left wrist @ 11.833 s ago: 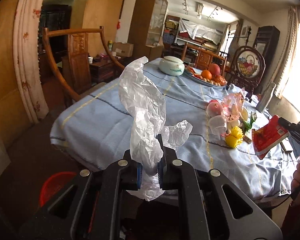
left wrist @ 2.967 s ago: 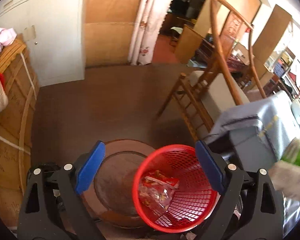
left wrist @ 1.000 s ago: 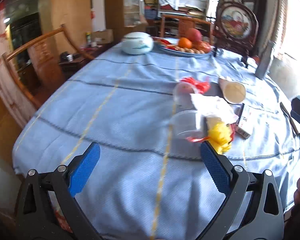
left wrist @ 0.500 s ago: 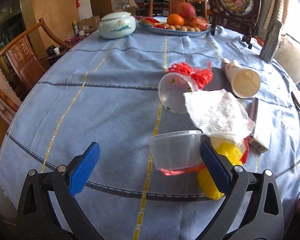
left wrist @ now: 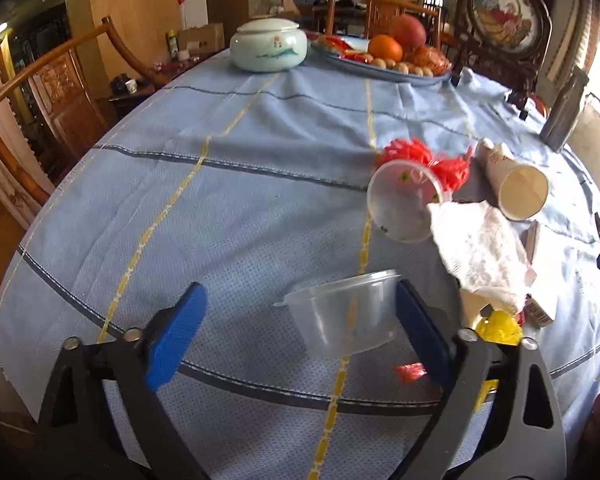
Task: Collect trash
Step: 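Grasp the clear plastic tub with the left tool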
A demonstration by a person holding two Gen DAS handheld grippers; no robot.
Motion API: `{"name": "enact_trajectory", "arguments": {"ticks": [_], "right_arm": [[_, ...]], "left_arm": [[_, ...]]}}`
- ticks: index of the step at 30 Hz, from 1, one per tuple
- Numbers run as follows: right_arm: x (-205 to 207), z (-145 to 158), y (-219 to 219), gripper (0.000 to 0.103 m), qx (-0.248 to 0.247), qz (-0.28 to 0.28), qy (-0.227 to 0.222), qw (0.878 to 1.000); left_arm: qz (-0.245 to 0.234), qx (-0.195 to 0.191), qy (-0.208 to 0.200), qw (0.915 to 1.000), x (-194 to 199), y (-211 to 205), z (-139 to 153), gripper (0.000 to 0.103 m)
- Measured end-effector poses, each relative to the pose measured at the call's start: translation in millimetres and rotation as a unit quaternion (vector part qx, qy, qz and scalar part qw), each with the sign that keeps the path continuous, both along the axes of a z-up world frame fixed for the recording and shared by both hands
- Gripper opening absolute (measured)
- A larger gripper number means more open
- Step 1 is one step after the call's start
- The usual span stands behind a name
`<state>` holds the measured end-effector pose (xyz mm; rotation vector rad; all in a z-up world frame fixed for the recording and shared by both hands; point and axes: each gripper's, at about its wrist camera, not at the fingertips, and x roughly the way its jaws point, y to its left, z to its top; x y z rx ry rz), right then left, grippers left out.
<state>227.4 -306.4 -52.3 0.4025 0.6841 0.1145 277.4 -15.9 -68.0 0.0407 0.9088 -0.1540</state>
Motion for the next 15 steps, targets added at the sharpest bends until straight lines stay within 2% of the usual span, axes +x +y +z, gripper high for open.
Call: {"name": "enact_trajectory", "arguments": {"ticks": [4, 11, 15], "right_arm": [[2, -3, 0, 0.097, 0.004, 0.001, 0.009, 1.000], [6, -6, 3, 0.097, -0.002, 0.004, 0.020, 1.000], [9, -9, 14, 0.097, -0.028, 0.016, 0.031, 0.999]], "left_arm": [[-0.013, -0.018, 0.007, 0.9997, 1, -1, -1, 0.059], [-0.024, -0.022, -0.018, 0.9993, -6, -2, 5, 0.059], [-0.020, -0.034, -0.017, 0.9991, -5, 2, 5, 0.059]]}}
